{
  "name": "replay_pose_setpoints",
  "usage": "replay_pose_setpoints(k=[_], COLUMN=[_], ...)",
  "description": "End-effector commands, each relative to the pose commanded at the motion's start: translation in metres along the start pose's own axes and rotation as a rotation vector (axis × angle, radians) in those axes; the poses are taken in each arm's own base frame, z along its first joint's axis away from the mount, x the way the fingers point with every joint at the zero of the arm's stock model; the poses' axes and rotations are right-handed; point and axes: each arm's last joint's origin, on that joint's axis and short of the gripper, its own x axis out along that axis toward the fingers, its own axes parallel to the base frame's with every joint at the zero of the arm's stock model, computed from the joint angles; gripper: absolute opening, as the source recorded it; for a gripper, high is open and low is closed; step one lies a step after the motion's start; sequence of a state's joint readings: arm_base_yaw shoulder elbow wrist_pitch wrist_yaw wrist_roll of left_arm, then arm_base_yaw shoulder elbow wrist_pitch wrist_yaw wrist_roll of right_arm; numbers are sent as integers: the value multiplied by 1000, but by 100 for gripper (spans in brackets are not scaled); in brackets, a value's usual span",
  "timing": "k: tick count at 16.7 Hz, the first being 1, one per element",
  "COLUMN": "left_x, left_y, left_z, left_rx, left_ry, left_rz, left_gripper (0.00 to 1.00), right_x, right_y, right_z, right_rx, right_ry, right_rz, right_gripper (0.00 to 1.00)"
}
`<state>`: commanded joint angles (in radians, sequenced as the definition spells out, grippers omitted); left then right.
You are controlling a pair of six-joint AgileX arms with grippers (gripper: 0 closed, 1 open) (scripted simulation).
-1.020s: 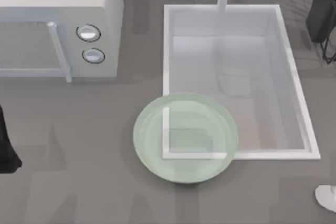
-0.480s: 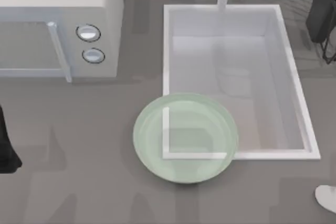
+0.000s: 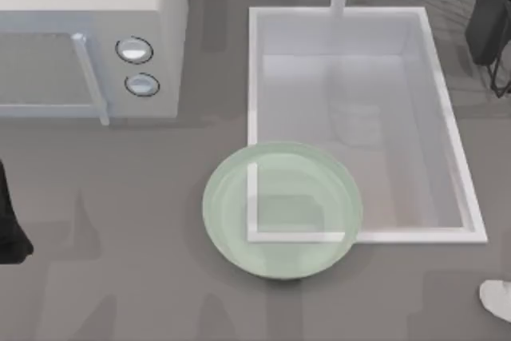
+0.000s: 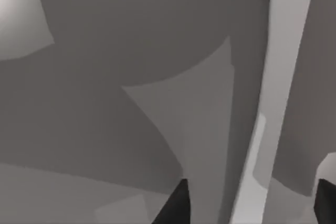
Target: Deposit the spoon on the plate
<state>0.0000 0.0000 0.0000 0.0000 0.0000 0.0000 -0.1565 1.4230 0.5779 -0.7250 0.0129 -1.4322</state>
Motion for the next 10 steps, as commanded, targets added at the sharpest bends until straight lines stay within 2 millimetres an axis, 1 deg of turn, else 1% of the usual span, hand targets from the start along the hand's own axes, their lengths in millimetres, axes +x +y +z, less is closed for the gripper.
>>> replay_pose_setpoints(k=[3, 8, 10], left_x=[0, 0, 0], left_y=[0, 0, 0], left_z=[0, 0, 0], left_rx=[0, 0, 0], left_ry=[0, 0, 0], left_rz=[0, 0, 0], left_gripper=[100, 100, 100], right_x=[-21, -74, -90], right_y=[-5, -2, 0], right_z=[0, -1, -1], right_rx=[-4, -2, -1], right_ry=[0, 4, 1], right_rz=[1, 31, 12], right_gripper=[0, 0, 0])
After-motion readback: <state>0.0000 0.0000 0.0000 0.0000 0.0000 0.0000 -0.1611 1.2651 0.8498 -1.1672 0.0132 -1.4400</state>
